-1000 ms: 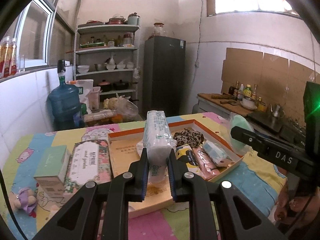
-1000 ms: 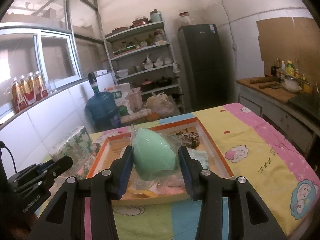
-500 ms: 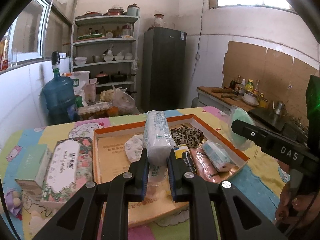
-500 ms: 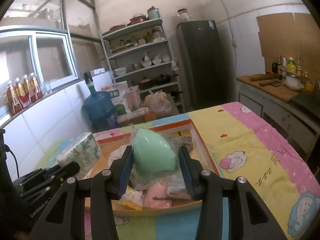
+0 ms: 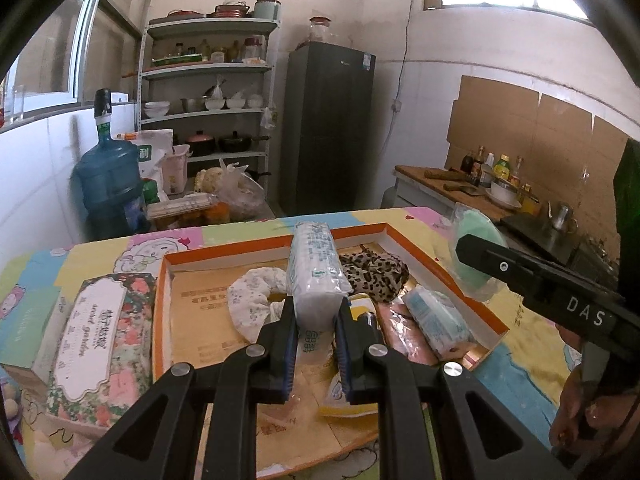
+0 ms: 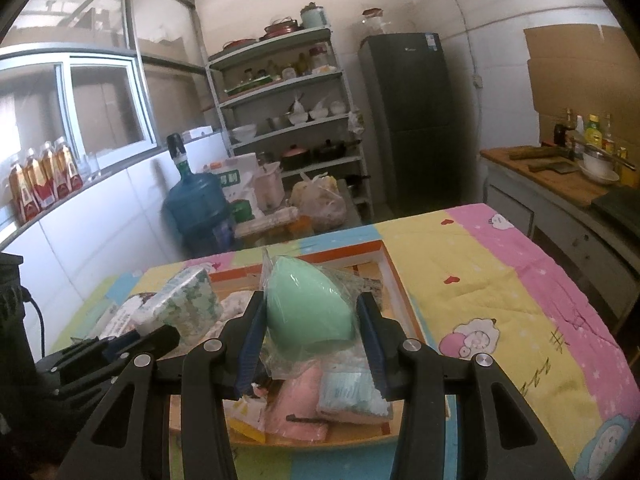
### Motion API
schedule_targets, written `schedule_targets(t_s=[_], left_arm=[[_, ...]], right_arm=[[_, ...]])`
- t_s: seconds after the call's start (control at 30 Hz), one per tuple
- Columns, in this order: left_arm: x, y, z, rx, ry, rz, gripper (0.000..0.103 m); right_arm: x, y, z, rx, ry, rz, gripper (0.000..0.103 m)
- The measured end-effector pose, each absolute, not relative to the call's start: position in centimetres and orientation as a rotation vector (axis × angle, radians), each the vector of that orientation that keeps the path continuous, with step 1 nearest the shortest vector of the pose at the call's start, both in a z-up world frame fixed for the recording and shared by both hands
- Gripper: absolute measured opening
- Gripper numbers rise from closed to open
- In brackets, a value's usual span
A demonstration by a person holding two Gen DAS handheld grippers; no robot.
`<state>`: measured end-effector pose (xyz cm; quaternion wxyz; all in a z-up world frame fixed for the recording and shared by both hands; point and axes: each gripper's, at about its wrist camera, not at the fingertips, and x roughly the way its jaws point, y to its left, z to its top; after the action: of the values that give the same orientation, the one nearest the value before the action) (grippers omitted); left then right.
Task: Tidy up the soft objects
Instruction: 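Carry the tissue pack and green sponge over the cardboard box with both grippers, then lower and release the tissue pack and sponge into the box with both grippers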
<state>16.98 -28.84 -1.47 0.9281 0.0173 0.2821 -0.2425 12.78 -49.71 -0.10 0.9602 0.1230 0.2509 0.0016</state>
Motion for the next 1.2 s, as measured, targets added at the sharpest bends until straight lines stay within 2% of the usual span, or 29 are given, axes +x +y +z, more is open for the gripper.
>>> schedule_targets(t_s=[1.2], left_arm=[[20.9, -29.9, -4.7, -0.024, 0.692, -0.505, 0.018]], right_arm=[[19.4, -49.2, -3.5, 0.252, 0.622, 0.025, 0.047]])
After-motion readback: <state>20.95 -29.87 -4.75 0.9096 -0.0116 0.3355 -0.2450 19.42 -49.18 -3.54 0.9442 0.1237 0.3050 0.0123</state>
